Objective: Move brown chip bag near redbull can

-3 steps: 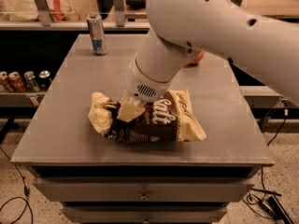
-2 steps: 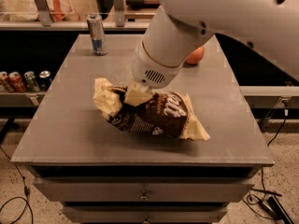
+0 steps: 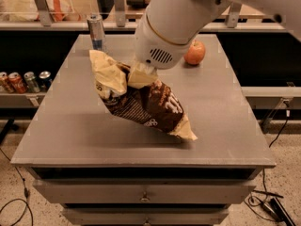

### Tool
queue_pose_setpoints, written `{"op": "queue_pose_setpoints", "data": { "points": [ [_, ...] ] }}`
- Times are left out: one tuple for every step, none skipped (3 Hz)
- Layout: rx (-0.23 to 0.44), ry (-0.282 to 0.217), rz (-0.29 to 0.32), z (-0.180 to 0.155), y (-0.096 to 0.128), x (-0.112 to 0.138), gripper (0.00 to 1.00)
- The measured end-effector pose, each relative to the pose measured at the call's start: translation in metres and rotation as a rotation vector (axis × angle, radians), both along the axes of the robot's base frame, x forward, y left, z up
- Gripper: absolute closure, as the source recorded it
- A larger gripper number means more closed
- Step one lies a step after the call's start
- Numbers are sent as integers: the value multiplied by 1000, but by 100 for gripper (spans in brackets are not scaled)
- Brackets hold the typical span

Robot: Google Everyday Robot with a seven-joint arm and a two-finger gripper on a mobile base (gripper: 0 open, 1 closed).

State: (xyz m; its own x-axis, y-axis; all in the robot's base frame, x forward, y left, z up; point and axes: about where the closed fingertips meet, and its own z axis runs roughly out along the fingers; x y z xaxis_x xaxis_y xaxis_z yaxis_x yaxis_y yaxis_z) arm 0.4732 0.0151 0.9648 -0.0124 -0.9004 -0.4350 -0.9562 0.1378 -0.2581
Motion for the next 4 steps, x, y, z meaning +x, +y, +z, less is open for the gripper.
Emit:
{"op": "queue_pose_setpoints", "data": {
  "points": [
    [12,-47,55,9,24,5,100],
    [13,-118,116,31,53,17,100],
    [8,-196,163,59,83,33,100],
    [18,-247,186,79,106,50,100]
  ]
}}
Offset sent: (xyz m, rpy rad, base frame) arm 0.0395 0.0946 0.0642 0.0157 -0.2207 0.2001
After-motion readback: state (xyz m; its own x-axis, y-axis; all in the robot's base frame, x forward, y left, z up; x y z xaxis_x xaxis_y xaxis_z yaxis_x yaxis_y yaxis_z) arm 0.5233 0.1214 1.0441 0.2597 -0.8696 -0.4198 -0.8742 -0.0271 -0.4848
